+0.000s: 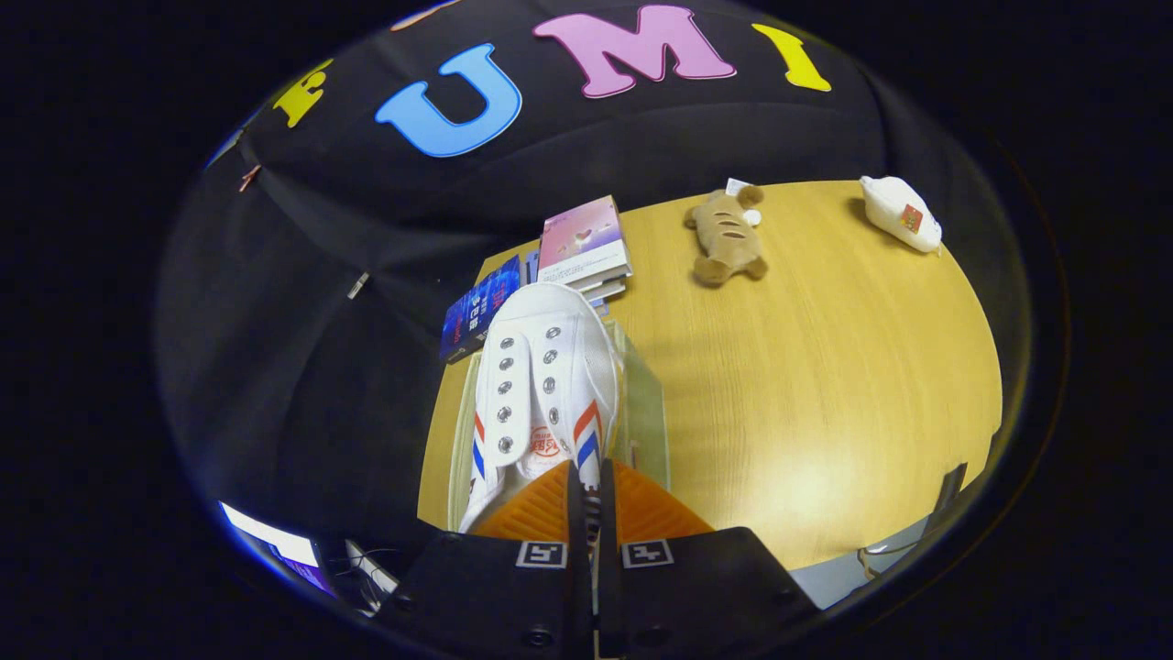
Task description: Open the storage box then place both shoes into the box .Put the left shoe in first, then the right shoe, with the right side of both shoes facing outward in a uniform manner.
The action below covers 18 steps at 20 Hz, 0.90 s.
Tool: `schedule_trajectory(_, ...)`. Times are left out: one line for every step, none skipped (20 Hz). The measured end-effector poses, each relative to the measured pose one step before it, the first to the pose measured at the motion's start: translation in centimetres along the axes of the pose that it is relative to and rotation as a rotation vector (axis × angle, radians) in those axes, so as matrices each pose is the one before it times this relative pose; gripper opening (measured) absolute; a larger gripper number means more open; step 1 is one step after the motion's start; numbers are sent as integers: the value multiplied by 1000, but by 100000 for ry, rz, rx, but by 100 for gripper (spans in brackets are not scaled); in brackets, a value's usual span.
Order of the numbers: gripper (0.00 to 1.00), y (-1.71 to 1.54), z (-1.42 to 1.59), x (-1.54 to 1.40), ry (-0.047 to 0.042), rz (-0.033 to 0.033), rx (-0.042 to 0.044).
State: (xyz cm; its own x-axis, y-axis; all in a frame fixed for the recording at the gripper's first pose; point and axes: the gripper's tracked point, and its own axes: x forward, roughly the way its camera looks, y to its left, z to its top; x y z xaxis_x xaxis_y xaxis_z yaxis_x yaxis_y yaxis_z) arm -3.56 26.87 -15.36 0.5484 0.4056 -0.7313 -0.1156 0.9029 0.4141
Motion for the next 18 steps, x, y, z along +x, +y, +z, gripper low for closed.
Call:
schedule_trajectory(7,247,-474,759,1180,-992,-777)
schedule_trajectory(7,194,-351,719,797,-1373,-440)
schedule_trajectory(7,-114,-223,826,507,-1818,-289)
schedule_trajectory(7,-495,505,747,276,-2075,-110)
schedule_trajectory(7,-224,-203,715,666,-2165,-136)
schedule_trajectory(7,-103,-235,516,818,-1742,-232)
schedule_trajectory(7,73,-211,431,649,-936,-274)
schedule_trajectory(7,128,81,299,-732,-444,-420)
schedule_trajectory(7,73,32,182,-196,-334,-133)
schedule_trajectory(9,25,-283,238,19,-631,-665)
schedule_trajectory(9,-162,-239,155,505,-702,-874)
schedule_trajectory(9,-81,-286,90,551,-614,-517)
schedule_trajectory(9,8,-140,-117,16,-246,-357)
schedule_trajectory(9,377,-61,-92,-348,1202,139)
schedule_trajectory(17,604,-104,-200,229,2180,314)
schedule_trajectory(26,523,-171,-288,473,1942,82)
schedule_trajectory(33,620,448,-390,-2295,2192,1130)
schedule_trajectory(33,571,601,-370,-2595,1989,1344)
